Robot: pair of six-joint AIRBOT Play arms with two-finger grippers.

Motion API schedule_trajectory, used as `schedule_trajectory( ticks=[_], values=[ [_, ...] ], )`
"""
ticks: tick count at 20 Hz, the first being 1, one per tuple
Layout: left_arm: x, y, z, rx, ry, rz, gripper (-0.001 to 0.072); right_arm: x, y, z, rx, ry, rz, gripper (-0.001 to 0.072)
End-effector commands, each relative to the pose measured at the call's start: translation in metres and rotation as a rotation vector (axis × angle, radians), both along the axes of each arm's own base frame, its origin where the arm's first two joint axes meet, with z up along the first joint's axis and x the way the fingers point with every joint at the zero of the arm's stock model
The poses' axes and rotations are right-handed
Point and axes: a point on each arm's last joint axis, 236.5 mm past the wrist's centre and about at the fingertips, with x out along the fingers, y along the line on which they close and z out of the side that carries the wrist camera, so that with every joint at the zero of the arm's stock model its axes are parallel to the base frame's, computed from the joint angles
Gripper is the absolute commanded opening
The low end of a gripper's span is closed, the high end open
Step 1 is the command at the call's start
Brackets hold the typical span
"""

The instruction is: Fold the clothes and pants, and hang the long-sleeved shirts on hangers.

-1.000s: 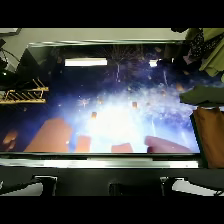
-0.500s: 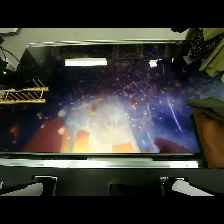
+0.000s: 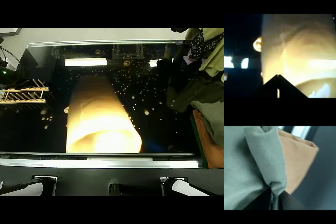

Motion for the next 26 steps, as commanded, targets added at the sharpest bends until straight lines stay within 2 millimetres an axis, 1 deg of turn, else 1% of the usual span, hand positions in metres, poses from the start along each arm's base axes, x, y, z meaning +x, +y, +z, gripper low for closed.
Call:
schedule_trajectory(
  ticks=[1, 2, 4, 14, 16, 17, 18, 20, 21, 22, 23, 24, 25, 26],
  values=[
    [0.0, 0.0, 0.0, 0.0, 0.0, -0.001, 0.0013, -0.034, -0.003, -0.018, -0.016, 0.147, 0.035, 0.0028],
    [0.0, 0.0, 0.0, 0.0, 0.0, 0.0, 0.0013, -0.041, -0.004, -0.021, -0.02, 0.182, 0.041, 0.0028],
    [0.0, 0.0, 0.0, 0.0, 0.0, -0.001, 0.0014, -0.048, -0.005, -0.023, -0.023, 0.217, 0.049, 0.0028],
    [0.0, 0.0, 0.0, 0.0, 0.0, -0.001, 0.0014, -0.073, 0.008, -0.038, 0.027, 0.316, 0.062, 0.0029],
    [0.0, 0.0, 0.0, 0.0, 0.0, -0.001, 0.0014, -0.081, 0.008, -0.037, 0.025, 0.355, 0.059, 0.0031],
    [0.0, 0.0, 0.0, 0.0, -0.001, -0.001, 0.0013, -0.086, 0.007, -0.035, 0.018, 0.377, 0.057, 0.0053],
    [0.0, -0.001, 0.0, 0.0, -0.001, -0.001, 0.0013, -0.091, 0.005, -0.03, 0.005, 0.404, 0.05, 0.0094],
    [0.0, 0.0, 0.0, 0.0, -0.001, -0.001, 0.0013, -0.098, -0.001, -0.021, -0.038, 0.434, 0.024, 0.0095],
    [0.0, -0.001, 0.0, 0.0, -0.001, -0.001, 0.0014, -0.098, -0.001, -0.019, -0.048, 0.427, 0.02, 0.0148],
    [0.0, -0.001, 0.0, 0.0, -0.001, -0.001, 0.0013, -0.098, -0.002, -0.018, -0.055, 0.418, 0.018, 0.0379],
    [0.0, -0.001, 0.0, 0.0, -0.001, -0.002, 0.0013, -0.097, -0.002, -0.016, -0.061, 0.411, 0.016, 0.0642],
    [0.001, -0.001, 0.0, 0.0, -0.002, -0.002, 0.0013, -0.094, -0.002, -0.016, -0.065, 0.386, 0.02, 0.0637],
    [0.002, -0.001, 0.001, 0.0, -0.008, 0.0, 0.0013, -0.084, -0.001, -0.017, -0.064, 0.329, 0.027, 0.0584],
    [0.004, -0.001, 0.001, 0.0, -0.018, 0.004, 0.0013, -0.071, 0.002, -0.019, -0.056, 0.251, 0.038, 0.0584]
  ],
)
